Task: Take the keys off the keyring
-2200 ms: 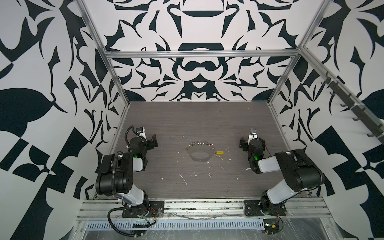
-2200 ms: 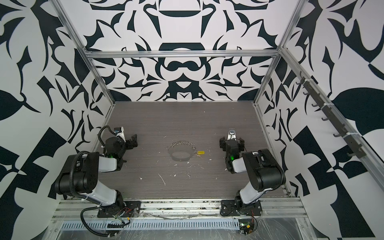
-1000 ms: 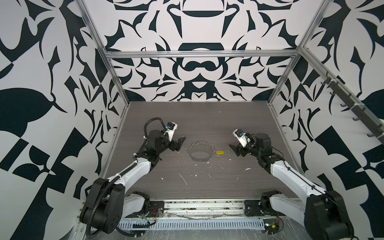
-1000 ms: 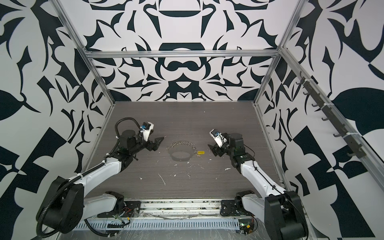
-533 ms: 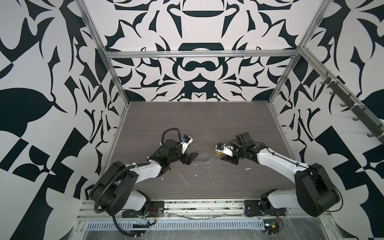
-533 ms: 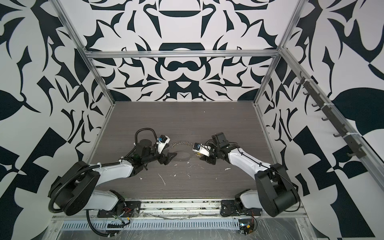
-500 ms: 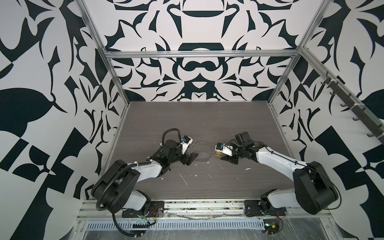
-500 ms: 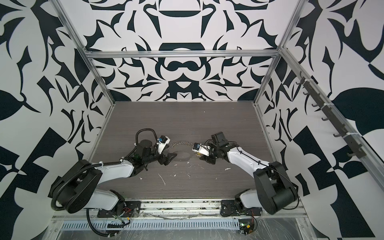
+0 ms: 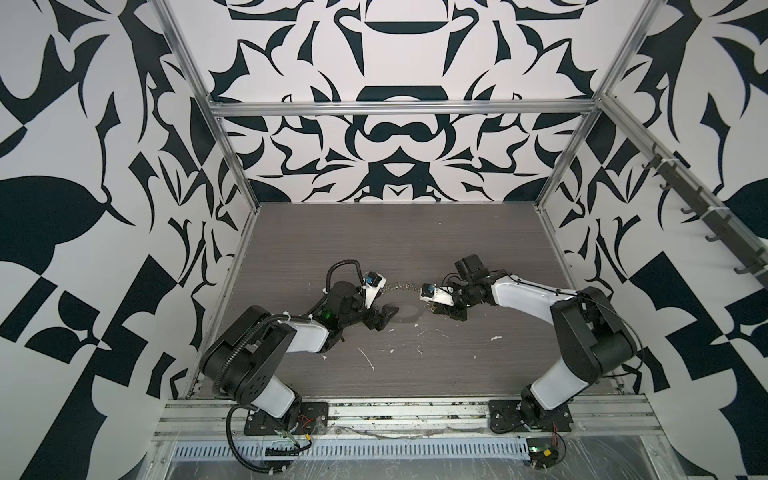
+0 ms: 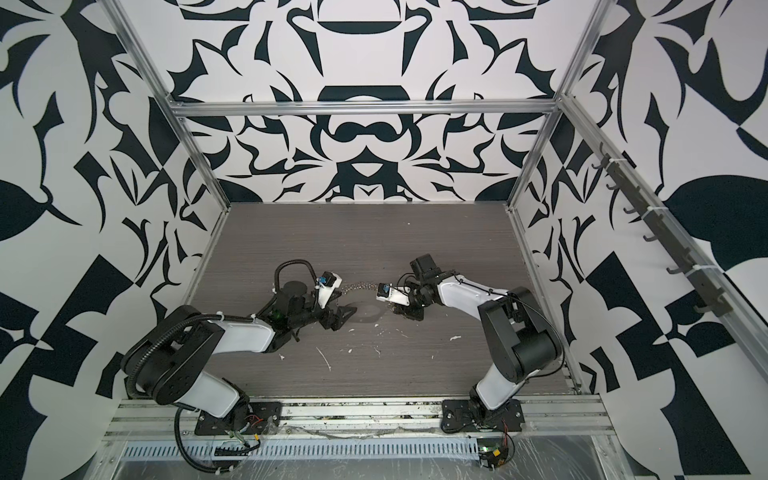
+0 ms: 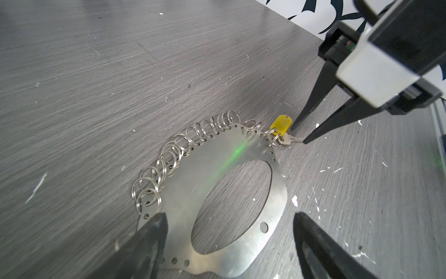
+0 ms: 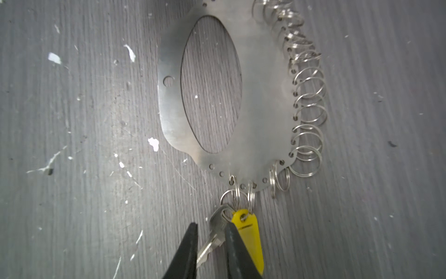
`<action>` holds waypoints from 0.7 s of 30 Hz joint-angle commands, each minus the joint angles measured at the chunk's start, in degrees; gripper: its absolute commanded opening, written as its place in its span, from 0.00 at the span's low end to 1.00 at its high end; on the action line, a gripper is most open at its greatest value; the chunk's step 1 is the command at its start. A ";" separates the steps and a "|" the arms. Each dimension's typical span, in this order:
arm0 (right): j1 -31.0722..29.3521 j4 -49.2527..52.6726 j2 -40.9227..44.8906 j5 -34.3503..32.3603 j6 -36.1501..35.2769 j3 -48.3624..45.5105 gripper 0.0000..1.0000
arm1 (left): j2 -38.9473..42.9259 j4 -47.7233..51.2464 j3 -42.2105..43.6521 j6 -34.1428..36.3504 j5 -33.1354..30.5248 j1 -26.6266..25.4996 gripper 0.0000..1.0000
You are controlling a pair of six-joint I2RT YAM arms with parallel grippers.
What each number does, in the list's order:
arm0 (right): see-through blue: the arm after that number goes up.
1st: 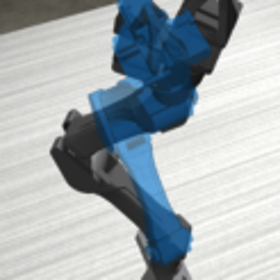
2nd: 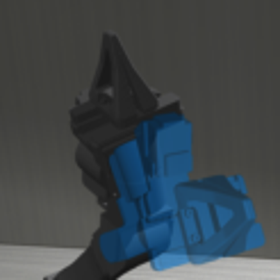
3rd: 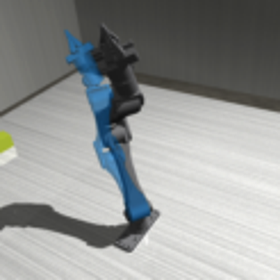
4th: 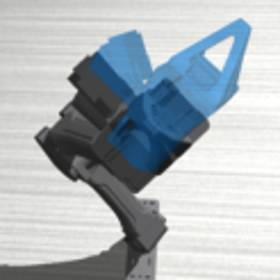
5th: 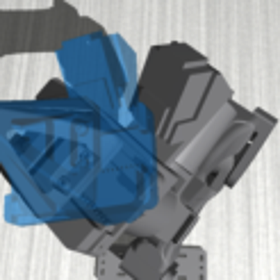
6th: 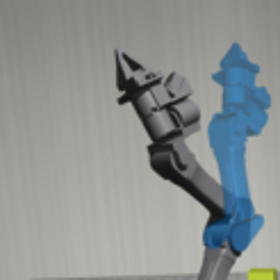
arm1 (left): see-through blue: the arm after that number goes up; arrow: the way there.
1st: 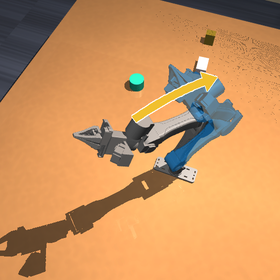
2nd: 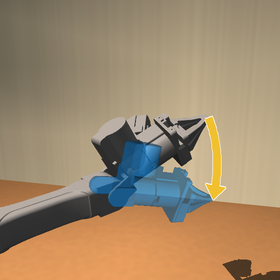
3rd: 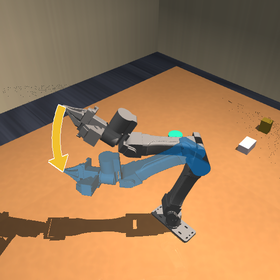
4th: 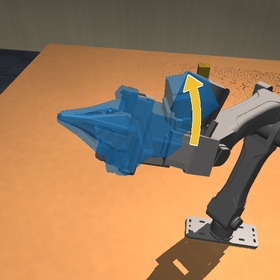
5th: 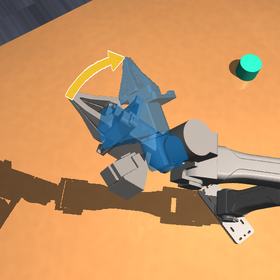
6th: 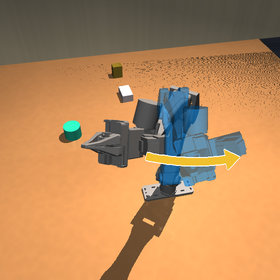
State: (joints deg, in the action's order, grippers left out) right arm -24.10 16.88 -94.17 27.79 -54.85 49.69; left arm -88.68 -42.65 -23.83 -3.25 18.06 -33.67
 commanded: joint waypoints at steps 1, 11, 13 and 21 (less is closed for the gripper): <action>-0.25 1.35 -0.56 0.95 -1.40 2.51 0.23 | 0.97 -0.26 1.19 -0.71 -0.15 -0.08 0.86; -0.25 1.40 -3.81 -0.70 -1.80 4.82 0.24 | 1.91 0.81 1.95 -1.06 -1.45 -0.12 0.86; -0.24 1.42 -4.33 -0.96 -1.68 5.29 0.24 | 2.10 1.07 1.86 -1.15 -1.63 -0.08 0.86; -0.25 1.31 -5.46 -0.72 -1.54 6.26 0.25 | 2.34 1.99 1.57 -1.14 -2.13 -0.08 0.86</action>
State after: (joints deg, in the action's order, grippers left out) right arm -24.10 17.15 -99.94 26.76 -55.96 53.98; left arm -87.46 -41.06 -22.48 -3.66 16.29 -33.67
